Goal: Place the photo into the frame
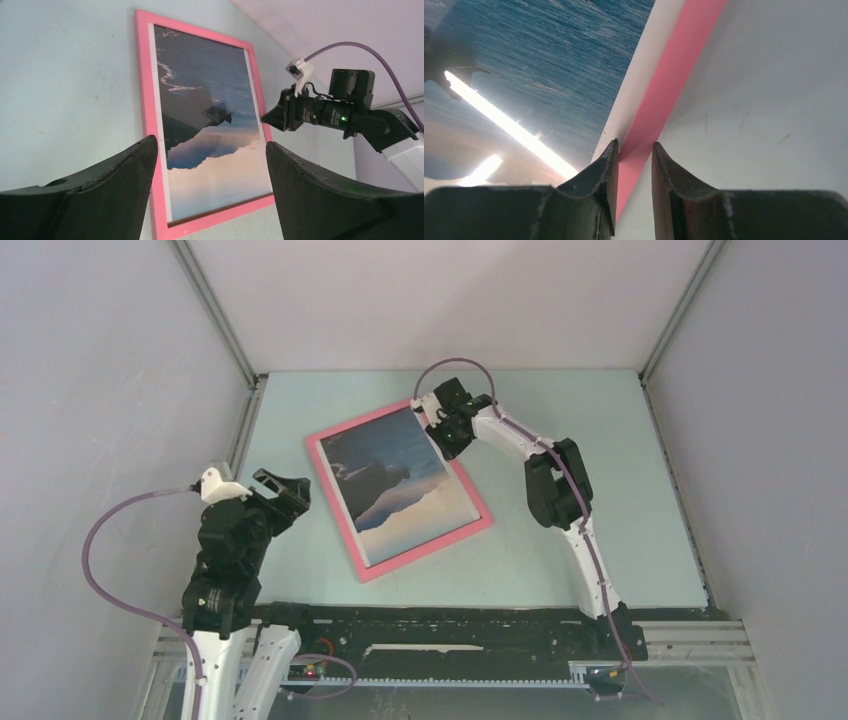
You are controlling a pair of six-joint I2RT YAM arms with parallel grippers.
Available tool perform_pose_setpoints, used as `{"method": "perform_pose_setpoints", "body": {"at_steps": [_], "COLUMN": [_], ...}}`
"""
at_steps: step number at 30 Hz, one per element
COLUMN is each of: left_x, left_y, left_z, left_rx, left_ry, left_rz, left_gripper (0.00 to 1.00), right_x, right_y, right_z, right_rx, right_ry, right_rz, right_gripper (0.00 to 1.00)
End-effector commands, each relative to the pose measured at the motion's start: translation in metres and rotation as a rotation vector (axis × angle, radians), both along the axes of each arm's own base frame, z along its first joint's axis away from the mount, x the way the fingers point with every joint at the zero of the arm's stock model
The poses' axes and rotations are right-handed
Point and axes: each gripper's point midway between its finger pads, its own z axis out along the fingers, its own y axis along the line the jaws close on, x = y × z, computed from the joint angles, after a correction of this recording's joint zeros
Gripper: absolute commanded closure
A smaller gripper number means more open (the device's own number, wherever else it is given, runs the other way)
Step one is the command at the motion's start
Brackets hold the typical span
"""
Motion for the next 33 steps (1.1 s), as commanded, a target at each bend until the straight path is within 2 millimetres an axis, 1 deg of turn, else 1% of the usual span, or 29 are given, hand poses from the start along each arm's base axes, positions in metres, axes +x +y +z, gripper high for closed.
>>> {"method": "perform_pose_setpoints", "body": {"at_steps": [1,3,5,8,10,13,14,15,16,17,18,19,21,22,24,26,27,28,29,30,31,33], "left_x": [-0.001,-0.001,-0.001,0.001,0.002,0.002,0.002,0.001,0.001,0.000,-0.001,-0.002,-0.001,0.001,0.003,0.005,0.006,0.006,0.006,0.004,0.000,-0.004], "left_y": [0.001,0.001,0.002,0.002,0.002,0.002,0.002,0.002,0.002,0.003,0.003,0.003,0.001,-0.001,-0.008,-0.021,-0.029,-0.036,-0.044,-0.052,-0.060,-0.070], "left_z": [0.036,0.038,0.038,0.036,0.036,0.037,0.038,0.039,0.040,0.041,0.042,0.042,0.040,0.038,0.037,0.039,0.041,0.045,0.052,0.060,0.076,0.102], "left_rx": [0.049,0.060,0.065,0.069,0.069,0.070,0.070,0.074,0.075,0.075,0.075,0.076,0.075,0.073,0.063,0.052,0.047,0.047,0.048,0.051,0.056,0.070], "left_ry": [-0.086,-0.086,-0.085,-0.080,-0.079,-0.080,-0.082,-0.085,-0.086,-0.087,-0.090,-0.092,-0.090,-0.091,-0.099,-0.121,-0.140,-0.159,-0.184,-0.210,-0.254,-0.314], "left_rz": [-0.024,-0.026,-0.026,-0.027,-0.023,-0.024,-0.026,-0.028,-0.026,-0.024,-0.025,-0.025,-0.033,-0.043,-0.080,-0.158,-0.202,-0.247,-0.294,-0.344,-0.398,-0.463], "left_gripper": [0.14,0.14,0.14,0.14,0.14,0.14,0.13,0.13,0.13,0.14,0.14,0.13,0.13,0.13,0.13,0.12,0.11,0.11,0.10,0.10,0.09,0.08], "right_x": [0.020,0.026,0.025,0.019,0.015,0.001,-0.002,-0.006,-0.005,0.002,0.008,0.009,0.010,0.007,-0.002,-0.016,-0.023,-0.030,-0.038,-0.047,-0.057,-0.076], "right_y": [0.051,0.062,0.075,0.097,0.114,0.140,0.150,0.157,0.162,0.163,0.159,0.157,0.142,0.132,0.111,0.089,0.074,0.059,0.043,0.027,0.005,-0.032], "right_z": [0.023,0.026,0.026,0.026,0.032,0.037,0.042,0.043,0.046,0.055,0.065,0.077,0.099,0.109,0.118,0.121,0.134,0.141,0.148,0.162,0.169,0.206], "right_rx": [0.002,0.013,0.014,0.004,0.024,0.057,0.075,0.087,0.086,0.081,0.069,0.078,0.096,0.106,0.135,0.181,0.211,0.221,0.228,0.245,0.238,0.262], "right_ry": [-0.181,-0.191,-0.210,-0.264,-0.285,-0.306,-0.325,-0.332,-0.348,-0.382,-0.399,-0.402,-0.402,-0.391,-0.337,-0.242,-0.220,-0.199,-0.186,-0.190,-0.197,-0.250], "right_rz": [0.240,0.269,0.317,0.391,0.410,0.438,0.446,0.452,0.422,0.355,0.283,0.226,0.091,0.039,-0.059,-0.134,-0.183,-0.233,-0.276,-0.315,-0.361,-0.446], "right_gripper": [0.85,0.85,0.85,0.85,0.84,0.84,0.83,0.83,0.82,0.78,0.71,0.62,0.32,0.23,0.19,0.17,0.15,0.15,0.14,0.15,0.14,0.14]}}
